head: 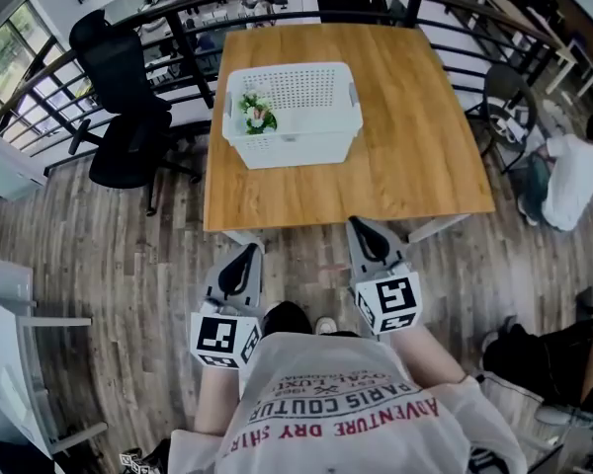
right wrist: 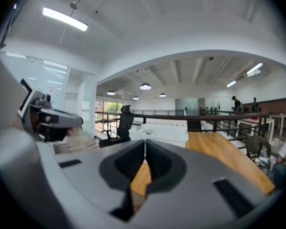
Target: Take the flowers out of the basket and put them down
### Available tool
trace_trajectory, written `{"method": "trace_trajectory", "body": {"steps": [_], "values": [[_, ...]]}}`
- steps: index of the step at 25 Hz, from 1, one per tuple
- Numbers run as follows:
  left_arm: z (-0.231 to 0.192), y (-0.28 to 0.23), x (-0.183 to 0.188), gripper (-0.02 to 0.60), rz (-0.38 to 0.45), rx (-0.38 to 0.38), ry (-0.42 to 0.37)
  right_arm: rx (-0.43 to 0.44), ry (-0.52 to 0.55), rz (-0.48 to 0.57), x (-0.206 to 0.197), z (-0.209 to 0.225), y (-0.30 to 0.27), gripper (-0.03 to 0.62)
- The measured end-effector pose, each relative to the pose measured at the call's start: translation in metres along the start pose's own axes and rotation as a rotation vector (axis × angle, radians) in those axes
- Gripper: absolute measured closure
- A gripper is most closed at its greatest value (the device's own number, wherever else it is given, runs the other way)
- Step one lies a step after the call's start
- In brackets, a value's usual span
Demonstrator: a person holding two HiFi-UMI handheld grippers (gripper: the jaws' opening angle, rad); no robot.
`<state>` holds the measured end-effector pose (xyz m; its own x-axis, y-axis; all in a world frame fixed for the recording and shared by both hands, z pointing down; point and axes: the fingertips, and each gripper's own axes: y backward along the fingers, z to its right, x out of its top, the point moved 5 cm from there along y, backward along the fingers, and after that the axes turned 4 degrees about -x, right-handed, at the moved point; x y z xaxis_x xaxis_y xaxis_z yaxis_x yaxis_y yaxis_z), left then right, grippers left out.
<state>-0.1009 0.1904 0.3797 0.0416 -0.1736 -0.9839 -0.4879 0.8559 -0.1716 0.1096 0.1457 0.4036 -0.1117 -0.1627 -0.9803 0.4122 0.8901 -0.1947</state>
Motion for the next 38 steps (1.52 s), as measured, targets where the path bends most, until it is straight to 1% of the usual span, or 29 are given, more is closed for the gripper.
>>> {"method": "trace_trajectory", "body": {"steps": [2,4,7,9,12,14,18,20,24,27,29,32,35,38], "values": [[-0.011,-0.016,-0.002,0.557,-0.005,0.013,0.009,-0.003,0.004,-0.007,-0.001,0.008,-0.013,0.565],[-0.023,-0.037,-0.004,0.557,-0.014,0.011,0.019,-0.01,-0.001,-0.02,-0.002,0.017,-0.031,0.565],[-0.041,-0.069,-0.005,0.556,-0.022,-0.019,0.025,-0.02,-0.017,-0.044,-0.001,0.029,-0.064,0.565],[-0.057,-0.092,-0.002,0.557,-0.02,-0.043,0.024,-0.002,-0.019,-0.05,0.004,0.033,-0.088,0.565],[-0.091,-0.121,0.008,0.557,-0.001,-0.065,0.023,0.026,-0.003,-0.041,0.019,0.032,-0.13,0.565],[-0.113,-0.137,0.007,0.557,0.015,-0.072,0.021,0.02,0.01,-0.03,0.023,0.031,-0.155,0.565],[-0.151,-0.159,-0.011,0.557,0.04,-0.082,-0.009,0.0,0.007,-0.019,0.009,0.025,-0.2,0.566],[-0.18,-0.177,-0.002,0.557,0.04,-0.089,-0.007,-0.001,0.004,-0.042,0.02,0.026,-0.234,0.565],[-0.231,-0.213,0.036,0.556,0.011,-0.096,0.03,0.04,-0.01,-0.183,0.056,0.035,-0.303,0.565],[-0.258,-0.225,0.038,0.556,-0.003,-0.078,0.051,0.084,0.01,-0.27,0.06,0.031,-0.34,0.565],[-0.273,-0.231,0.032,0.557,-0.008,-0.068,0.065,0.102,0.032,-0.339,0.053,0.029,-0.363,0.565],[-0.292,-0.24,0.026,0.557,-0.016,-0.056,0.09,0.156,0.059,-0.505,0.032,0.027,-0.397,0.565],[-0.305,-0.248,0.021,0.557,-0.018,-0.042,0.121,0.234,0.043,-0.661,0.015,0.025,-0.424,0.563],[-0.31,-0.255,0.016,0.556,-0.021,-0.04,0.144,0.261,0.058,-0.791,-0.007,0.028,-0.444,0.554]]}}
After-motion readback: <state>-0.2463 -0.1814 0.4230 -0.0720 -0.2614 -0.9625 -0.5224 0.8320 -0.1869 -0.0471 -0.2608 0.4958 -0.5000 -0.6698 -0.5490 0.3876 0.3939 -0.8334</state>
